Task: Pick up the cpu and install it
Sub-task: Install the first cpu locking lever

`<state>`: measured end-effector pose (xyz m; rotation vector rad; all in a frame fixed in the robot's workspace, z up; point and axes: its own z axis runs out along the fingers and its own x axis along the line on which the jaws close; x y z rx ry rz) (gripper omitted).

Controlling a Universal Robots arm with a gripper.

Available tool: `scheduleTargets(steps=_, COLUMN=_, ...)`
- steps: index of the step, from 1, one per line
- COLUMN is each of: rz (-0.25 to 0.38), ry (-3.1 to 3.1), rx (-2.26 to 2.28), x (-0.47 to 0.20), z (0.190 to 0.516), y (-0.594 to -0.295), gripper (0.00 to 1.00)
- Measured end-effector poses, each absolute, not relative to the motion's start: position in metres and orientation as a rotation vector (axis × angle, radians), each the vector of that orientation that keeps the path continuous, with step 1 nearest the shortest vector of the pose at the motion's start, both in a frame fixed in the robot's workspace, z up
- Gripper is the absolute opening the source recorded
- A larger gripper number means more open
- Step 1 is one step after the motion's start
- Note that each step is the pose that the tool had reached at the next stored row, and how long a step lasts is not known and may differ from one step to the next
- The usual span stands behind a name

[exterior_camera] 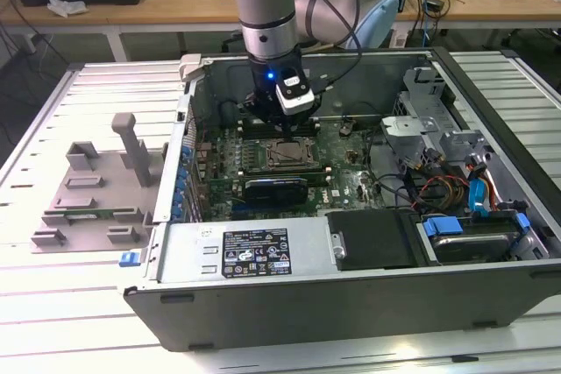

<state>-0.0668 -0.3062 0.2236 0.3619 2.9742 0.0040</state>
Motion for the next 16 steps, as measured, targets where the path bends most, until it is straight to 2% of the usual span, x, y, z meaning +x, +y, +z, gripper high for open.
scheduleTargets(steps=2, rz=-0.017, ry=2.980, rx=0.361, x=-0.0668, z=0.2236, y=-0.3066, gripper=0.11)
scheduleTargets(steps=16, rz=-0.003, ry=3.048, rx=0.083, x=-0.0652, z=0.2218, y=-0.3066, gripper=0.11)
